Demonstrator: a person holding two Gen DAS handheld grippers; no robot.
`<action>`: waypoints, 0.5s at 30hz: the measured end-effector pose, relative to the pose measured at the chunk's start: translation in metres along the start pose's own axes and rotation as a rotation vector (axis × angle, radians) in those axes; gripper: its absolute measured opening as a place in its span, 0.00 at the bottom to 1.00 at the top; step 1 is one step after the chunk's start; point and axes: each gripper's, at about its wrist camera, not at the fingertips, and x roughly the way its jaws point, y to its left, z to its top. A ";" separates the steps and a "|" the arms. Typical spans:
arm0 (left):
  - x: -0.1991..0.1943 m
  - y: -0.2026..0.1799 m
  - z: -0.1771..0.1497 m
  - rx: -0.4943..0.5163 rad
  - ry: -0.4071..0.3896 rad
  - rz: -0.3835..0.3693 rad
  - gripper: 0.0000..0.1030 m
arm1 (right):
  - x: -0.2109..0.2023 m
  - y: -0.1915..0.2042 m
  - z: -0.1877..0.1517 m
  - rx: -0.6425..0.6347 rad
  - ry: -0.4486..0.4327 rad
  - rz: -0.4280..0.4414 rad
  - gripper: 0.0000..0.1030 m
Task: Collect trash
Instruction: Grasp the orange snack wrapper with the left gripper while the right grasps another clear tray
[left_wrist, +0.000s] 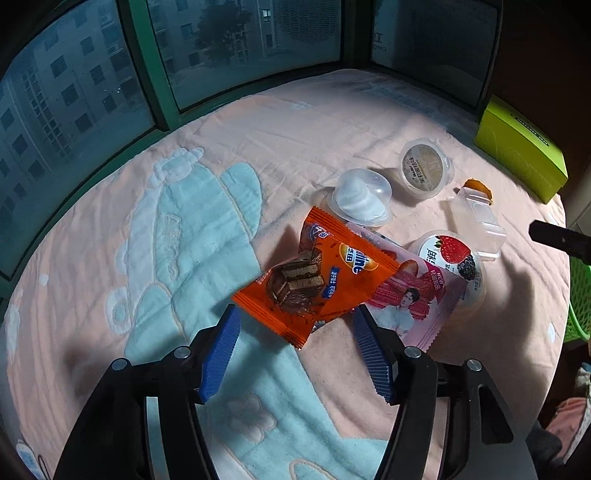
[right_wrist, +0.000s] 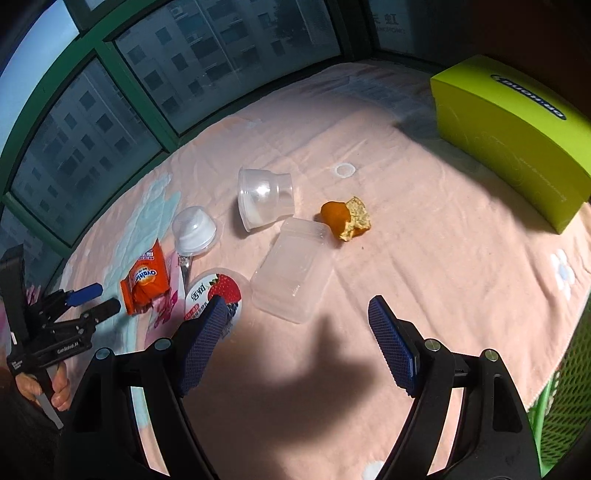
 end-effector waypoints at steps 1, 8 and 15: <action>0.003 0.000 0.002 0.018 0.001 -0.006 0.61 | 0.006 0.003 0.002 0.005 0.008 -0.002 0.75; 0.023 -0.003 0.015 0.132 0.012 -0.104 0.73 | 0.039 0.010 0.014 0.051 0.060 -0.041 0.75; 0.043 -0.003 0.022 0.198 0.034 -0.156 0.77 | 0.055 0.011 0.018 0.092 0.076 -0.061 0.75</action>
